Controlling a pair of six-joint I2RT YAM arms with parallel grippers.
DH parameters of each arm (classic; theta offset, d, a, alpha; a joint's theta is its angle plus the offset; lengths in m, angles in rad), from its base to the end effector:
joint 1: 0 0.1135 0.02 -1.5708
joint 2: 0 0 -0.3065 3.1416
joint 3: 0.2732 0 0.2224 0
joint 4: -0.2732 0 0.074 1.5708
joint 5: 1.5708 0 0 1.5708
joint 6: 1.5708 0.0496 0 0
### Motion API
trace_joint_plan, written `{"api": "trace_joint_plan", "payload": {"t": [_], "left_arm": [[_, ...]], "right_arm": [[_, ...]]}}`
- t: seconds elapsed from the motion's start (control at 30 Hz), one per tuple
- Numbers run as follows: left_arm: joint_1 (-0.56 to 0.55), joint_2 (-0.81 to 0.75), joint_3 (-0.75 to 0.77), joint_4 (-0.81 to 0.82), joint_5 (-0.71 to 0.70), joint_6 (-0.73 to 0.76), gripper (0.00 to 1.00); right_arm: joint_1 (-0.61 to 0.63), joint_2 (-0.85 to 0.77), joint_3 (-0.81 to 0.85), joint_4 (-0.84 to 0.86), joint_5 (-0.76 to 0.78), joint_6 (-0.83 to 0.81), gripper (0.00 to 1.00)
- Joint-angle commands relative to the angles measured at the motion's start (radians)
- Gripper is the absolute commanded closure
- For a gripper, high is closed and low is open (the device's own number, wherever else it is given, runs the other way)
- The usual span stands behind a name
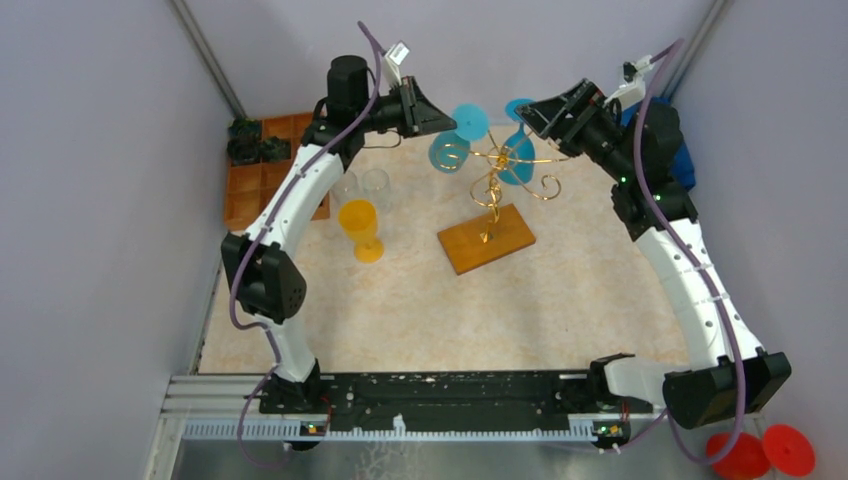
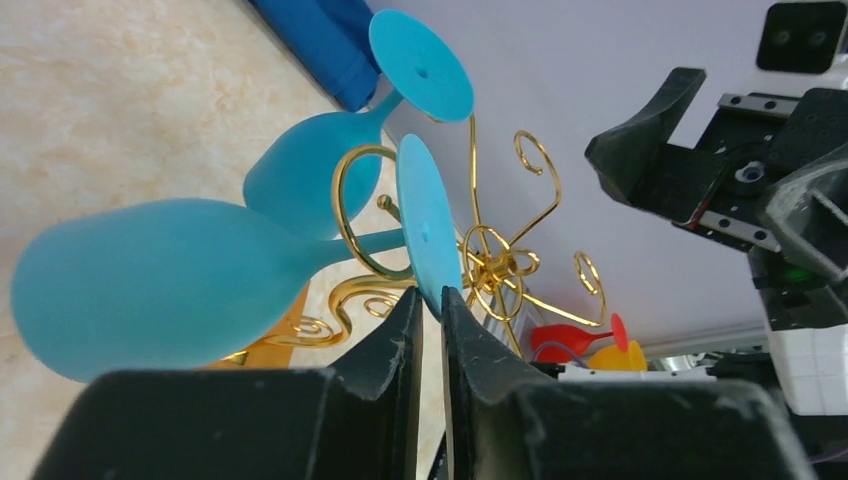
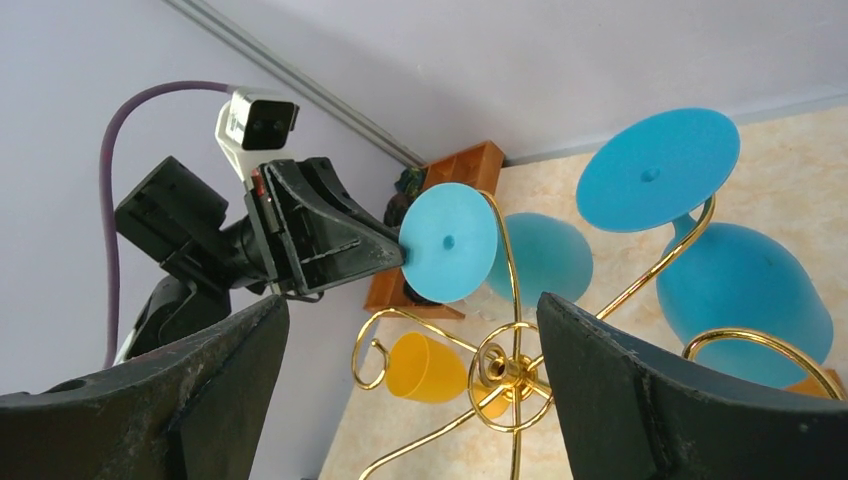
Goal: Take the wine glass off the wine glass rack
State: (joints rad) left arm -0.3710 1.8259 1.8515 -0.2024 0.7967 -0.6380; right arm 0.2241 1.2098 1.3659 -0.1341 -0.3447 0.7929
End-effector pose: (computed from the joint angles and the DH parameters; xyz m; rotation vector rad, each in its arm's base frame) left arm 0.3756 -0.1842 0.4564 0.3910 1.8784 -1.3990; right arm 0.2250 0.0685 0.4955 0.1785 1.6419 1.0565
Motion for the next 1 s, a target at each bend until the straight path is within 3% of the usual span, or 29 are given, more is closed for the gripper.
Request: {"api": "trace_joint_plan", "payload": {"t": [0.0, 0.2, 0.3, 0.47, 0.63, 0.97], "left_arm": [[-0.005, 0.048, 0.074, -0.021, 0.082, -0.057, 0.84], [0.001, 0.089, 0.129, -0.112, 0.075, -0.088, 1.0], [0.012, 0.08, 0.076, -0.077, 0.093, -0.142, 1.0], [0.041, 0.043, -0.096, 0.203, 0.178, -0.356, 1.0], [0.05, 0.066, -0.129, 0.395, 0.249, -0.57, 1.0], [0.05, 0.045, -0.05, 0.393, 0.251, -0.619, 1.0]], "right_arm": [[-0.011, -0.047, -0.012, 0.056, -0.008, 0.014, 0.08], [-0.017, -0.054, -0.024, 0.057, -0.016, 0.023, 0.07], [-0.019, -0.056, -0.034, 0.067, -0.019, 0.032, 0.07], [-0.019, -0.052, -0.041, 0.076, -0.031, 0.044, 0.08], [-0.02, -0.046, -0.051, 0.096, -0.05, 0.066, 0.08], [-0.019, -0.034, -0.085, 0.163, -0.087, 0.12, 0.08]]}}
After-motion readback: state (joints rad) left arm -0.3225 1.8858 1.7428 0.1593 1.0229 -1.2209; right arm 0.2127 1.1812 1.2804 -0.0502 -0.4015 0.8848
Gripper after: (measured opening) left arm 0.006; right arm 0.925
